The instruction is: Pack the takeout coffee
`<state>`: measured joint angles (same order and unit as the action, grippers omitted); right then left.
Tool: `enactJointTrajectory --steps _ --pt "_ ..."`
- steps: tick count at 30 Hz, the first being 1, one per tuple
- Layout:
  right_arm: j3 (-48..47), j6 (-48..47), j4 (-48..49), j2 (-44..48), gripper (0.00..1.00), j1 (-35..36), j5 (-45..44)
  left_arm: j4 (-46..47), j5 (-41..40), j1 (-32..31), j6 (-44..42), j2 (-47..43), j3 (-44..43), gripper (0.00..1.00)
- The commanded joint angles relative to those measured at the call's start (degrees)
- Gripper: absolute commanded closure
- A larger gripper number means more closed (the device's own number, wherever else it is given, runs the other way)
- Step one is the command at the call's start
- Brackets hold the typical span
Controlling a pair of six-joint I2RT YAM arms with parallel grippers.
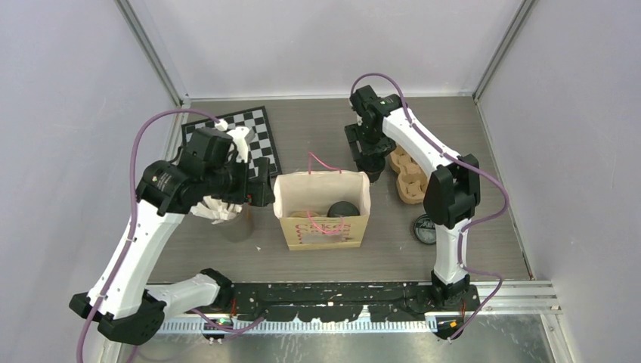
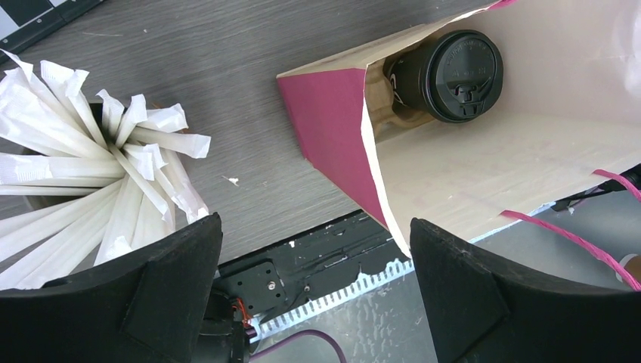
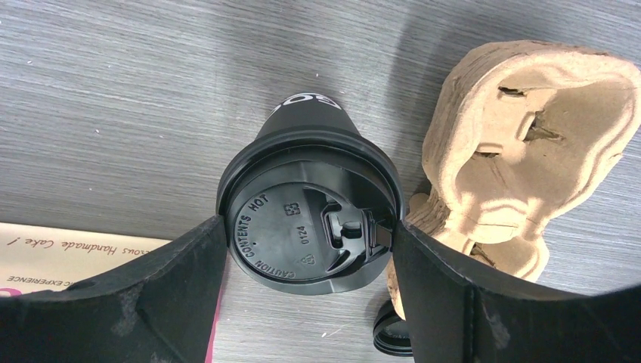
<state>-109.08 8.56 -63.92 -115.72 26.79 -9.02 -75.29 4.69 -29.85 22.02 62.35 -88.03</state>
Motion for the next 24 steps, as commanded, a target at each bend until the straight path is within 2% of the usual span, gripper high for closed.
enactJointTrajectory --steps 1,7,13,24 --pt "0.5 0.2 -0.2 2.8 0.20 0.0 -0.8 1.2 1.0 0.3 -0.3 -1.5 -0.4 0.04" --pt "-0.7 0.2 -1.3 2.8 0.20 0.0 -1.3 0.7 1.3 0.3 -0.2 -1.1 -0.1 0.07" --pt "-7.0 0.9 -5.8 5.8 0.20 0.0 -3.1 -0.1 3.6 0.3 2.1 0.0 -0.6 0.15" --pt "-21.4 3.2 -19.9 13.4 0.21 0.7 -6.4 3.1 4.9 0.3 7.3 0.3 -1.2 0.24"
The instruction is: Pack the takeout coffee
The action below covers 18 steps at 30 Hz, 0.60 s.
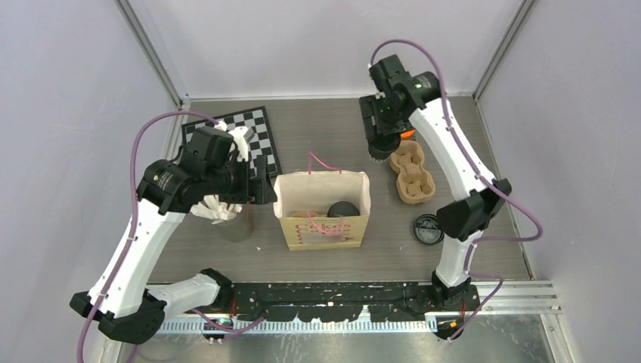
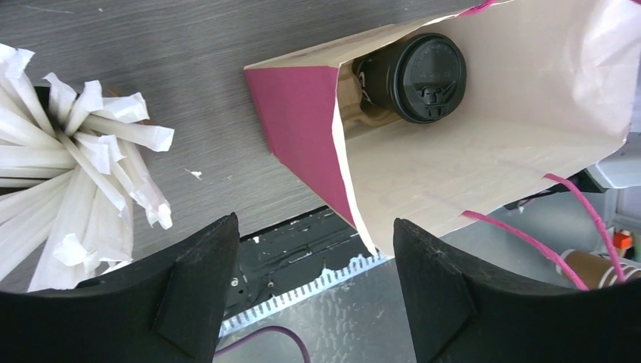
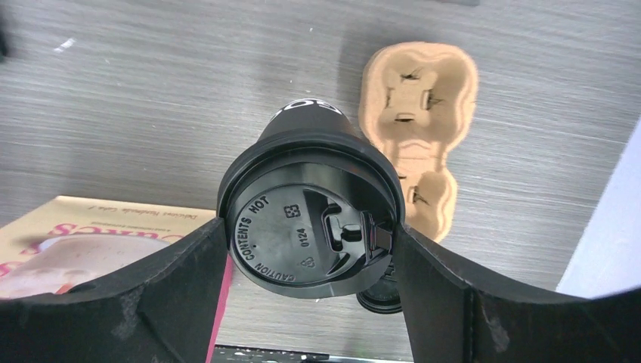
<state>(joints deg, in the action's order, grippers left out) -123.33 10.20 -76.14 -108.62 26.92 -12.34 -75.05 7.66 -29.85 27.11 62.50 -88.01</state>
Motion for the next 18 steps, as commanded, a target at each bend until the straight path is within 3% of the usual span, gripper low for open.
enactJointTrajectory --steps 1,5,12,18 --pt "-8.8 2.1 -9.0 7.2 0.21 0.9 -3.6 2.9 2.1 0.3 2.4 0.4 -1.5 0.25" --pt "-13.8 3.5 -12.5 11.0 0.21 3.3 -4.4 3.2 2.8 0.3 3.3 1.6 -1.8 0.28" --pt "-15.6 5.6 -15.6 18.0 0.21 16.2 -12.0 5.5 4.3 0.3 4.7 1.7 0.2 0.34" --pt "-6.2 7.9 -10.9 28.1 0.21 22.0 -11.2 5.6 3.3 0.3 4.4 2.4 0.5 0.38"
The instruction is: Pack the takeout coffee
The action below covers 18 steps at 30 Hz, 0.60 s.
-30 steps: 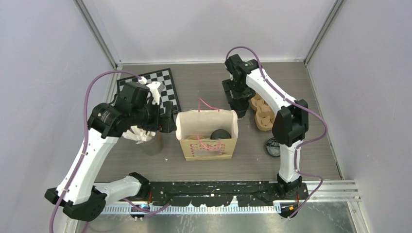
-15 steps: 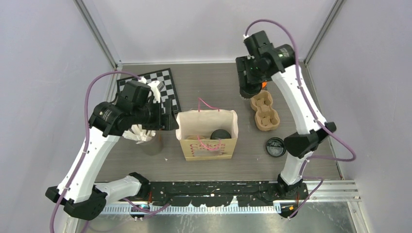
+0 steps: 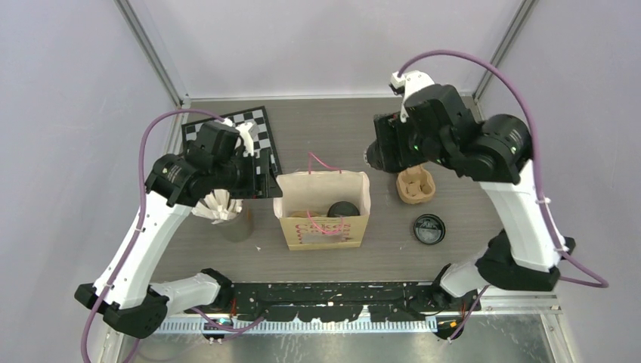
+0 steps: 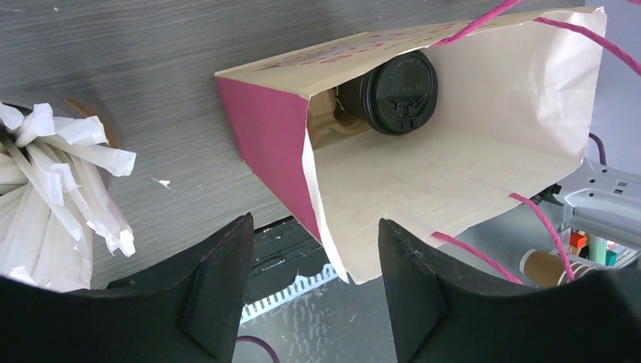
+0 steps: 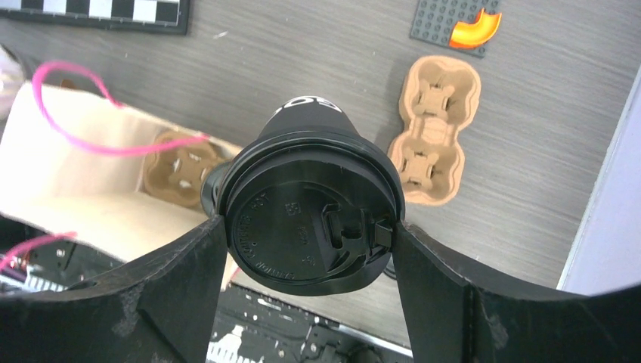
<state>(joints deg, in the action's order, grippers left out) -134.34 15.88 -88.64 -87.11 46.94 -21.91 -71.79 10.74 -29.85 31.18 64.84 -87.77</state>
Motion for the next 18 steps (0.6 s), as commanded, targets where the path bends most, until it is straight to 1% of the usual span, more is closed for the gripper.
enactJointTrajectory --steps 1,6,10,18 --pt "6.2 2.4 2.6 8.2 0.21 2.1 -1.3 2.4 0.2 0.3 0.4 0.1 0.4 0.38" --pt "9.2 1.4 5.0 12.6 0.21 2.5 0.7 1.6 0.3 0.3 0.0 0.9 -0.2 0.42" --pt "11.9 0.4 8.1 14.4 0.21 3.1 6.3 1.0 -0.2 0.3 -0.4 1.0 -0.4 0.43" --pt "15.2 -0.8 14.3 15.9 0.21 5.6 14.7 0.4 -0.3 0.3 0.0 0.6 -0.6 0.44"
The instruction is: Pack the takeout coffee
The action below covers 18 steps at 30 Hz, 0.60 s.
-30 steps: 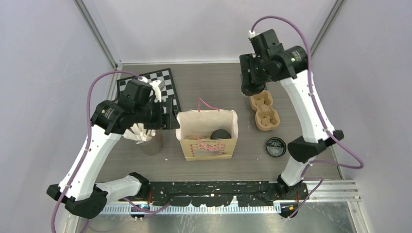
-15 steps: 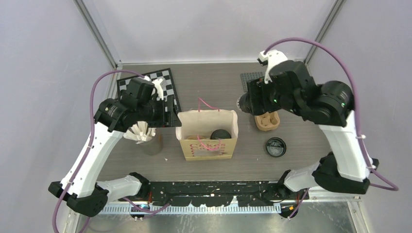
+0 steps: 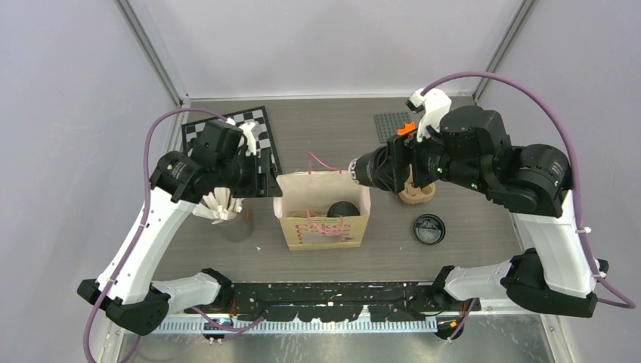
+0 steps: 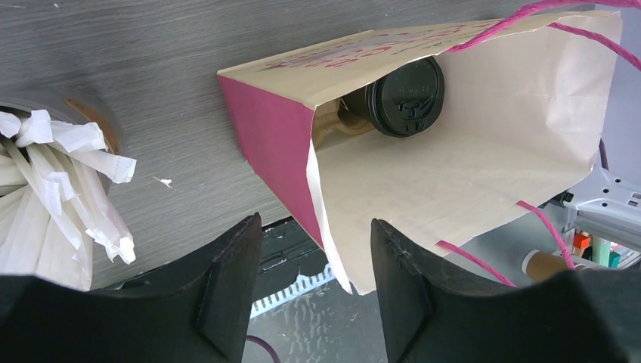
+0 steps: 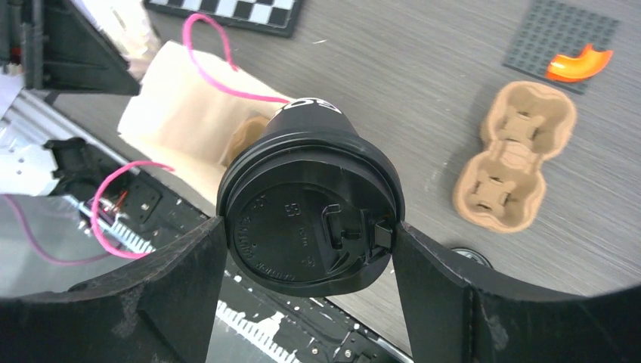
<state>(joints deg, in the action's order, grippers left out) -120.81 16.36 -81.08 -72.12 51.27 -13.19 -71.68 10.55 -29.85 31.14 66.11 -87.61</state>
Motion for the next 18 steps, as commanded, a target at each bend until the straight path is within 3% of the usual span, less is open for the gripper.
enactJointTrajectory --steps 1,18 --pt "2.6 -1.4 7.6 1.1 0.21 1.7 6.9 0.3 -0.2 0.3 0.0 -0.7 -0.7 0.44" --pt "12.0 -3.2 13.9 1.6 0.21 7.3 9.7 2.4 0.8 0.3 -1.3 -1.6 2.2 0.52"
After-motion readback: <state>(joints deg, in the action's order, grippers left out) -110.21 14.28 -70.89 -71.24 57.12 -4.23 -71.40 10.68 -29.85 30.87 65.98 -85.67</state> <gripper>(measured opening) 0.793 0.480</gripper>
